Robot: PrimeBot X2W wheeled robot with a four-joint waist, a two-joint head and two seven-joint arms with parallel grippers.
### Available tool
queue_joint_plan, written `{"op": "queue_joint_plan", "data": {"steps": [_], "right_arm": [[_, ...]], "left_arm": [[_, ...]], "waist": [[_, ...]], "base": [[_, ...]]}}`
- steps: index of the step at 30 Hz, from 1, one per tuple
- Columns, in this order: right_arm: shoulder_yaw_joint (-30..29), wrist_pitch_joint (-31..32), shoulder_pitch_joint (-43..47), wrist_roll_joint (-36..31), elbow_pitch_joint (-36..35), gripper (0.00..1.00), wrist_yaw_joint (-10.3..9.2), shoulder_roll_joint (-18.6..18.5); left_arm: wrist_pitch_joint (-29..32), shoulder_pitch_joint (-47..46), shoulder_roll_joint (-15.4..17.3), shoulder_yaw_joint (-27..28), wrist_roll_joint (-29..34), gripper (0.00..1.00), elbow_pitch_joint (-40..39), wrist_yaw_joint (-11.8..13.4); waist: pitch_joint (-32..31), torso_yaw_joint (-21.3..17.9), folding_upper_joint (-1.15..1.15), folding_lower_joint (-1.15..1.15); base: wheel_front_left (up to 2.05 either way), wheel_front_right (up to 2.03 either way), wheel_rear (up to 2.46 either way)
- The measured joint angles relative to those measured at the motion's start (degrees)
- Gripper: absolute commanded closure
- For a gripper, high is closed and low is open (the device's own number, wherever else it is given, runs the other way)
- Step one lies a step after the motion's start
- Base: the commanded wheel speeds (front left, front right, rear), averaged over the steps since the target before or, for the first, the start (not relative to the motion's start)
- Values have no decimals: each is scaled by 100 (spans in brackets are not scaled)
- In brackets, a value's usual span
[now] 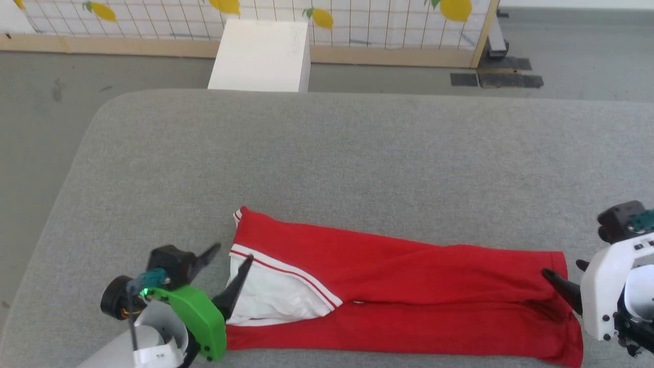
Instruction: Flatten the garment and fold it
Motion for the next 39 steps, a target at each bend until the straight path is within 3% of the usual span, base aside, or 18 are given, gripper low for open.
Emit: {"op": "queue_joint_plan", "data": {"steps": [4, 8, 13, 18, 22, 25, 31, 36, 37, 38, 39], "right_arm": [[-593, 137, 312, -254, -118, 0, 0, 548], [-1244, 74, 498, -726, -138, 0, 0, 1133], [-1693, -66, 547, -1190, -103, 0, 0, 1803], [-2145, -178, 546, -1493, 138, 0, 0, 2343], [-2458, -316, 541, -1741, 411, 0, 0, 2492], [-2546, -392, 506, -1747, 673, 0, 0, 2553], [-2376, -480, 371, -1481, 1018, 0, -1, 2525], [-2022, -503, 349, -1129, 1135, 0, -53, 2345], [-1939, -497, 350, -1062, 1138, 29, -56, 2305], [-1872, -497, 352, -976, 1139, 71, -59, 2263], [-1825, -497, 352, -907, 1138, 100, -59, 2236]], "left_arm": [[-557, 152, -207, 514, -116, 0, -120, 203], [-644, 395, -546, 1430, 114, 0, -372, 512], [-665, 1186, -1367, 2877, 940, 0, -1015, 377], [-665, 1929, -2097, 3976, 2297, 0, -1414, 89], [-665, 2148, -2474, 4389, 3247, 0, -1617, -256], [-665, 2259, -2717, 4578, 3624, 0, -1619, -445], [-665, 2301, -3030, 4909, 3941, 0, -1517, -848], [-665, 2293, -3182, 5118, 4046, 0, -1473, -1018], [-665, 2292, -3198, 5141, 4056, 0, -1464, -1044], [-665, 2291, -3216, 5164, 4069, 0, -1454, -1062], [-665, 2291, -3233, 5189, 4073, 0, -1438, -1088]], "waist": [[-75, 34, 0, 0], [-33, 61, 0, 0], [37, 49, 0, 0], [107, 41, 0, 0], [171, 58, 0, 0], [224, 72, 0, 0], [364, 104, 0, 0], [490, 139, 0, 0], [506, 144, 0, 0], [522, 151, 0, 0], [528, 157, 0, 0]], "base": [[0, 0, 0], [0, 0, 0], [0, 0, 0], [0, 0, 0], [0, 0, 0], [0, 0, 0], [0, 0, 0], [0, 0, 0], [0, 0, 0], [0, 0, 0], [0, 0, 0]]}}
